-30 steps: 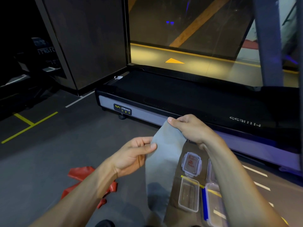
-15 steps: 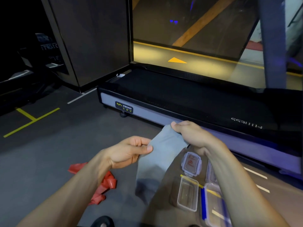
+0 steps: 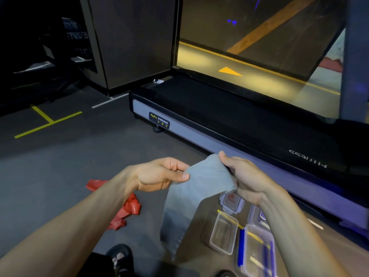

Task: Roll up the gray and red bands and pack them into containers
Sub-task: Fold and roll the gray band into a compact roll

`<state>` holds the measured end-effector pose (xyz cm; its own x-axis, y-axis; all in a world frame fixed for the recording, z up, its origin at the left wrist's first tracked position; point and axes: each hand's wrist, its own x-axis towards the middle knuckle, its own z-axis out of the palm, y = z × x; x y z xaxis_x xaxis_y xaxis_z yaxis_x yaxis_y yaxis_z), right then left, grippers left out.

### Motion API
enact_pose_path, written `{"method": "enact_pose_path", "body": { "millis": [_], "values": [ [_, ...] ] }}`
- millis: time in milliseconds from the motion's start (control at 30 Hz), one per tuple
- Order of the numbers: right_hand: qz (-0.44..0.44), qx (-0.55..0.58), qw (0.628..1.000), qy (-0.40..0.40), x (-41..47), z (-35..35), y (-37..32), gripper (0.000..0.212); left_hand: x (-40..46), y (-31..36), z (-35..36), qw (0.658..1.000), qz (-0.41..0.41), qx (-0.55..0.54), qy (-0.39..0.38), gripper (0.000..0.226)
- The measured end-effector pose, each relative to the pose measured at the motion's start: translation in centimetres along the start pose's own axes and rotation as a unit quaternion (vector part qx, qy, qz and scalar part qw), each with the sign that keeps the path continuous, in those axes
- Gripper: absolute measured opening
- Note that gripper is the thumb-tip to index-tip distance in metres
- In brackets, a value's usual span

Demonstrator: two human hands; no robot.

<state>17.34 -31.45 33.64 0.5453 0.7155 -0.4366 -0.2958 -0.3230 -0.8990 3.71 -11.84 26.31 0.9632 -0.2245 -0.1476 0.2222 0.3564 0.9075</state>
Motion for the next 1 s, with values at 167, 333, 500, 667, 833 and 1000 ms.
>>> {"method": "enact_pose_path", "body": {
  "millis": [167, 333, 500, 667, 833, 1000],
  "values": [
    [0.046, 0.099, 0.993, -0.033, -0.5, 0.1, 0.3, 0.038, 0.3, -0.4, -0.2, 0.999, -0.009, 0.036, 0.014, 0.044],
    [0.053, 0.1, 0.994, -0.012, 0.3, 0.9, 1.3, 0.042, 0.4, -0.6, -0.3, 0.999, -0.018, 0.036, -0.002, 0.04],
    [0.027, 0.056, 0.992, -0.109, -0.1, 0.2, 1.2, 0.051, 0.1, -0.6, -0.3, 0.999, -0.018, 0.032, -0.004, 0.035],
    [0.008, 0.043, 0.995, -0.087, -0.1, -0.3, 1.7, 0.042, 0.4, -0.7, -0.4, 0.999, -0.025, 0.032, -0.006, 0.038],
    [0.001, 0.018, 0.996, -0.083, 0.1, -0.6, 2.2, 0.053, 0.4, -0.8, -0.2, 0.999, -0.031, 0.032, -0.013, 0.035],
    [-0.014, 0.019, 0.999, -0.041, 0.4, -0.3, 2.6, 0.05, 0.4, -0.6, -0.3, 0.999, -0.028, 0.033, -0.008, 0.035]
  ]
}}
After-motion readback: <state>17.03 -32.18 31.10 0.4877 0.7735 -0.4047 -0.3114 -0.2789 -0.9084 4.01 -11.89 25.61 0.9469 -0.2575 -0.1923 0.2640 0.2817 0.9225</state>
